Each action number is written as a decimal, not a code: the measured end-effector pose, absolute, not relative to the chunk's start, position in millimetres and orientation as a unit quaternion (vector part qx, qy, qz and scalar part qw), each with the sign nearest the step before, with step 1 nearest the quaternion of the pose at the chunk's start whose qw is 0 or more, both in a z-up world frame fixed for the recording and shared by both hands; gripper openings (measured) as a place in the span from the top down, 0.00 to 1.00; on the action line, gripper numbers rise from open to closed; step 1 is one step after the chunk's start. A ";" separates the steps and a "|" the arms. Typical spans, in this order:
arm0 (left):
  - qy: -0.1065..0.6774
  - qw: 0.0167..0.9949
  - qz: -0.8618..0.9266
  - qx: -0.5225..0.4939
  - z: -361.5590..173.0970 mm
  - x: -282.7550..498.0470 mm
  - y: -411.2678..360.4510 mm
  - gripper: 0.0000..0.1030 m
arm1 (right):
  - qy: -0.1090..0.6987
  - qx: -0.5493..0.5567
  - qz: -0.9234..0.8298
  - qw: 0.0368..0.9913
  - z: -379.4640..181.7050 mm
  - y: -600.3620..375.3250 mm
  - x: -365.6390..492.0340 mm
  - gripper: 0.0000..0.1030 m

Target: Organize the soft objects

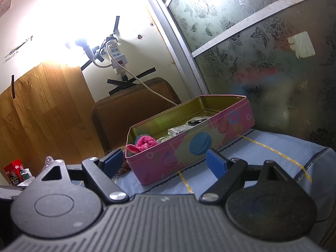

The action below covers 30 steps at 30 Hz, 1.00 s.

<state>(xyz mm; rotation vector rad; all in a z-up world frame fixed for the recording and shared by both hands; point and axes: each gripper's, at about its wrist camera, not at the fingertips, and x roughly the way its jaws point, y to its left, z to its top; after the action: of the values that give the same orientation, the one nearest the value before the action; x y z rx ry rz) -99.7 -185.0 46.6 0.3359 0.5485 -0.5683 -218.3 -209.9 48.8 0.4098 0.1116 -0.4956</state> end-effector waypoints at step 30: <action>0.269 0.906 -0.281 0.165 46.2 -99.5 -184.4 0.00 | 0.055 0.202 -0.246 0.946 46.9 -209.0 -218.8 0.14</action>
<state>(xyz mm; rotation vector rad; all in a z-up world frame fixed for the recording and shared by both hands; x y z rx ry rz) -99.5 -184.4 46.2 0.3411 0.5544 -0.5799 -218.8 -209.0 46.9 0.4117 0.1120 -0.5009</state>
